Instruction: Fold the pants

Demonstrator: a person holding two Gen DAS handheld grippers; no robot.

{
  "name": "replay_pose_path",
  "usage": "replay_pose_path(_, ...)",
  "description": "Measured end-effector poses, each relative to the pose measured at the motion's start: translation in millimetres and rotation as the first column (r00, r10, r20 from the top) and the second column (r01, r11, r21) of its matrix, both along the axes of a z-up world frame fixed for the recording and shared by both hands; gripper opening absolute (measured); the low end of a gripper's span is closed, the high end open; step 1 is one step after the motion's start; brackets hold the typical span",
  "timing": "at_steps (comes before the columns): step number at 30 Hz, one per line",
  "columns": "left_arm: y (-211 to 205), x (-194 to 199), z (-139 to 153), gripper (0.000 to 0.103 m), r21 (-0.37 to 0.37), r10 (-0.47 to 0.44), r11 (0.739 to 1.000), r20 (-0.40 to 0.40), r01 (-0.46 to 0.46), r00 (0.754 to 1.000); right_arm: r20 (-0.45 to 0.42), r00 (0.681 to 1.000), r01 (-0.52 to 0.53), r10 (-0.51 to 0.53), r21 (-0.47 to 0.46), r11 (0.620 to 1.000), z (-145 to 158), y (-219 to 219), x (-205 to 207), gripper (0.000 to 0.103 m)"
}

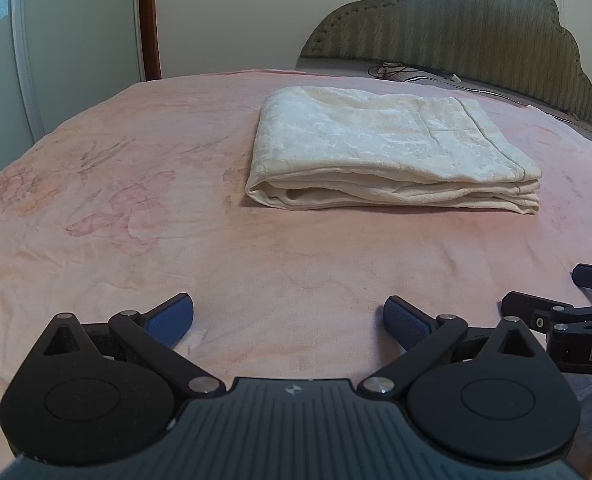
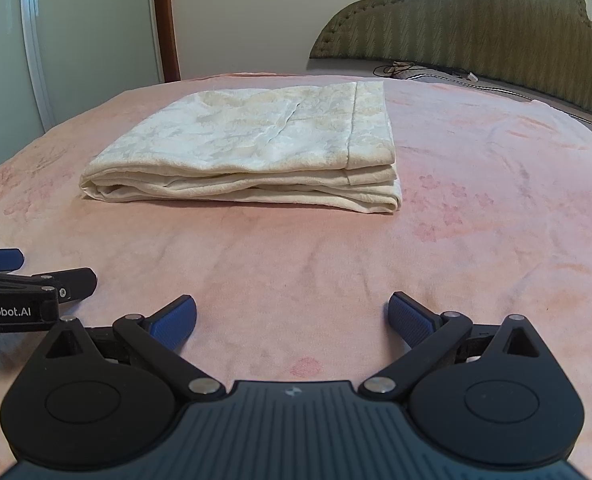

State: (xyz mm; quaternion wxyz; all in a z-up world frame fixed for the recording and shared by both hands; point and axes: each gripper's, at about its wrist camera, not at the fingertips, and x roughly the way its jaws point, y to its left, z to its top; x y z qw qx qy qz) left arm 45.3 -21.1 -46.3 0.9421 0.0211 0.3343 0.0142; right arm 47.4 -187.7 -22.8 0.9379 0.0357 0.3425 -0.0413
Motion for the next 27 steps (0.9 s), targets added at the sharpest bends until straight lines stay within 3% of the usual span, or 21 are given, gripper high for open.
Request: replay_pose_path(27, -0.2, 2.7, 0.1, 0.103, 0.010, 0.003, 1.000, -0.007, -0.003, 1.000, -0.003, 1.000, 0.001, -0.001, 0.000, 1.000, 0.4, 2.9, 2.8, 0.103)
